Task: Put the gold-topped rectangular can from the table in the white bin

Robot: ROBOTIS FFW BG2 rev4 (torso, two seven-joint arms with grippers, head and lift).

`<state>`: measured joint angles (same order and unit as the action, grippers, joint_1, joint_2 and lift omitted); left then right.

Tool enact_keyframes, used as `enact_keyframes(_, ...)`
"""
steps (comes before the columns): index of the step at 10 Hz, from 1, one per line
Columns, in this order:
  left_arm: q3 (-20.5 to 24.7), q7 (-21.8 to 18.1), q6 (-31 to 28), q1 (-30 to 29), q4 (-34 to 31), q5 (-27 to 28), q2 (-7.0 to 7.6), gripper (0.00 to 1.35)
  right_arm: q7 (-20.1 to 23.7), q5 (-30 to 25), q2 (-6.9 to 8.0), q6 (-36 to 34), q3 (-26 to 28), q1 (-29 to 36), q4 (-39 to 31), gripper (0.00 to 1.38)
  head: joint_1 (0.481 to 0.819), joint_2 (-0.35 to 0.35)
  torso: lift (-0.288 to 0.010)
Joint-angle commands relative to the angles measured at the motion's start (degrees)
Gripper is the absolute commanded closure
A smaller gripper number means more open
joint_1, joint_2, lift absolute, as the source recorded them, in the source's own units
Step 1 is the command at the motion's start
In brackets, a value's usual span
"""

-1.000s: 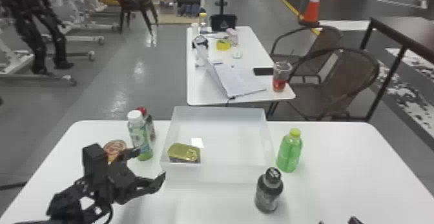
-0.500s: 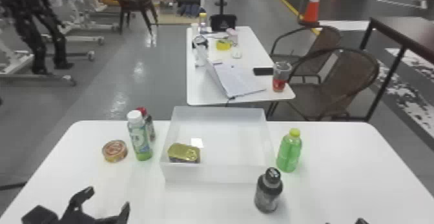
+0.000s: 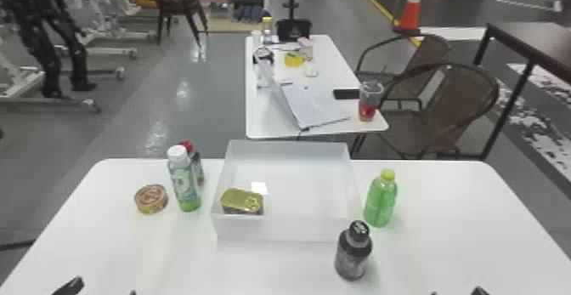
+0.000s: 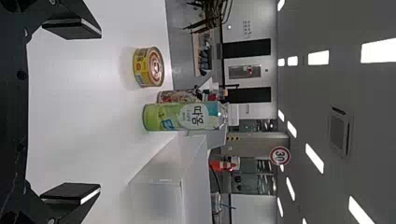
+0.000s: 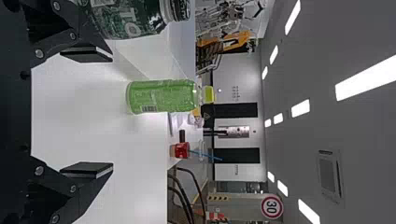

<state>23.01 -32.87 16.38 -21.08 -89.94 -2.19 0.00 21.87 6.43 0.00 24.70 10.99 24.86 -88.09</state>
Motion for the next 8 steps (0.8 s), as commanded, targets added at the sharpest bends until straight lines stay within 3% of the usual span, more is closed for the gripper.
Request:
enact_keyframes(1, 0.7, 0.0, 0.0, -0.4, 0.0, -0.2, -0.15, 0.14, -0.2, 0.1, 0.05, 0.0, 0.0, 0.3, -0.2, 0.43, 0.549, 0.0, -0.1)
enact_keyframes(8, -0.1, 0.0, -1.0, -0.5, 0.1, -1.2, -0.15, 0.14, -0.6, 0.1, 0.05, 0.0, 0.0, 1.1, -0.9, 0.43, 0.549, 0.0, -0.1)
